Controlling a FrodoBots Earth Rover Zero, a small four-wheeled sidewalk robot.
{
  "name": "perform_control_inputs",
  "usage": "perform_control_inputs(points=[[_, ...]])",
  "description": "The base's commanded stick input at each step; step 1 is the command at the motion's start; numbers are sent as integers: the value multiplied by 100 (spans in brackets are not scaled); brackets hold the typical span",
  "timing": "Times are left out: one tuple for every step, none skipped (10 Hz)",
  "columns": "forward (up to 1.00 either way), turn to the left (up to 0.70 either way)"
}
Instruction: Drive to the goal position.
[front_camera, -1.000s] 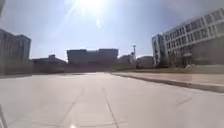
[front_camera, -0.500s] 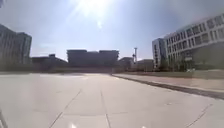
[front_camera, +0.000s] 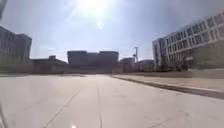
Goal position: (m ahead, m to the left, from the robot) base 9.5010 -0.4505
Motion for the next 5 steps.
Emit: perform_control_inputs(points=[[100,5],[100,5],[100,5],[100,5],[100,5]])
